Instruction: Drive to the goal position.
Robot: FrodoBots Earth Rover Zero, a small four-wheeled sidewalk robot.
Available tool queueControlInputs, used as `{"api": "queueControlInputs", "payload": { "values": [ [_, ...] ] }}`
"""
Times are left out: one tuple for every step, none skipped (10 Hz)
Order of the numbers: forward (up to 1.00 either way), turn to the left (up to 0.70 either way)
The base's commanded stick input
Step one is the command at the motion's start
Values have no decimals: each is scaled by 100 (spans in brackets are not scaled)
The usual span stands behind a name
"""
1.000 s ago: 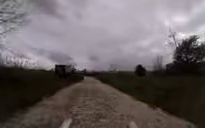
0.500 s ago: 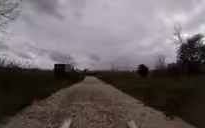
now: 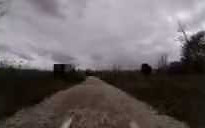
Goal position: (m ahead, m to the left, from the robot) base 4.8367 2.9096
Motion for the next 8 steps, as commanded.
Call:
{"api": "queueControlInputs", "payload": {
  "values": [
    [70, 0],
    [70, 0],
    [70, 0],
    [70, 0],
    [70, 0],
    [70, 0],
    [70, 0],
    [70, 0]
  ]
}}
